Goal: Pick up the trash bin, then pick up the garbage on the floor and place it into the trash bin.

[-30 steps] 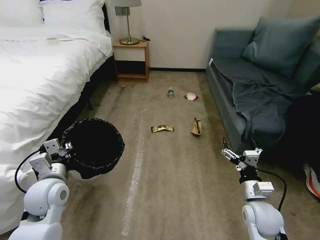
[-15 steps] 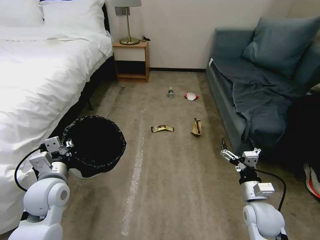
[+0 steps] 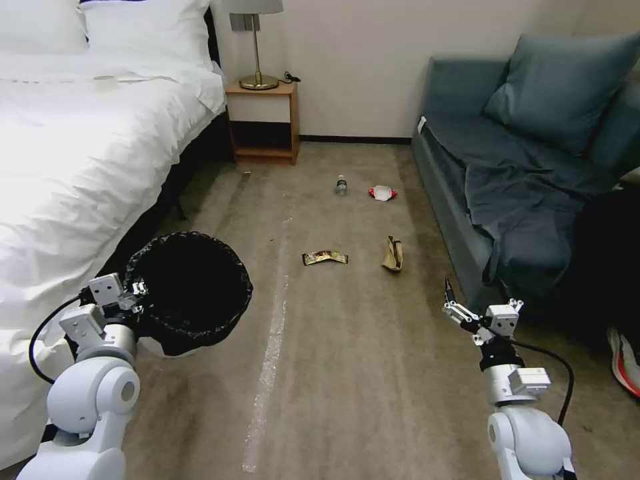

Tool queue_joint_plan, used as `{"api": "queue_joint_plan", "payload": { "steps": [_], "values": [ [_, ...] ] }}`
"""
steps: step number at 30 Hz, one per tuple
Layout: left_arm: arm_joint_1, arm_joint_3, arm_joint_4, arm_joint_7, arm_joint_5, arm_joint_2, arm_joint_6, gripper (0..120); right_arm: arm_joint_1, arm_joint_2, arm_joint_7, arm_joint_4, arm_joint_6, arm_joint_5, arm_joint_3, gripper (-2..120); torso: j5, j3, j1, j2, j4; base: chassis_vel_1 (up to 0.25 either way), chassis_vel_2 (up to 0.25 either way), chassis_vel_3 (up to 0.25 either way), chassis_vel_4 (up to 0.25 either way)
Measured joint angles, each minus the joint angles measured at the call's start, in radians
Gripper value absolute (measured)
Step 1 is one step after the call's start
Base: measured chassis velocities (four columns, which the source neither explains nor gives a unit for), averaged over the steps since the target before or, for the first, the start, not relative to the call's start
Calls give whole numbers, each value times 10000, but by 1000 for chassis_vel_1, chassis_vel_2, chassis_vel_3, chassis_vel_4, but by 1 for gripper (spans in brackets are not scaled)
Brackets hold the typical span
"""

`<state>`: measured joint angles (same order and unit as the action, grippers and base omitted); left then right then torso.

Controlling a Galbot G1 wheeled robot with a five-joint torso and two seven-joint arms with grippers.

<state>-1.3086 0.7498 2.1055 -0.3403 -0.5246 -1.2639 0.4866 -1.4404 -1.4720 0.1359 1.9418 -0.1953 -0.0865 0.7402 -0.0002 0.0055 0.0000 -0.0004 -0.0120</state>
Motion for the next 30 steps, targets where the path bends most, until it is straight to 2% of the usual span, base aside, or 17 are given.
{"api": "queue_joint_plan", "payload": {
  "steps": [30],
  "values": [
    [11,-38,-124,66,142,-29,-148,6,8,-33,156,-157,-170,13,129,100,0,0,0,0,0,-46,50,55,-53]
  ]
}}
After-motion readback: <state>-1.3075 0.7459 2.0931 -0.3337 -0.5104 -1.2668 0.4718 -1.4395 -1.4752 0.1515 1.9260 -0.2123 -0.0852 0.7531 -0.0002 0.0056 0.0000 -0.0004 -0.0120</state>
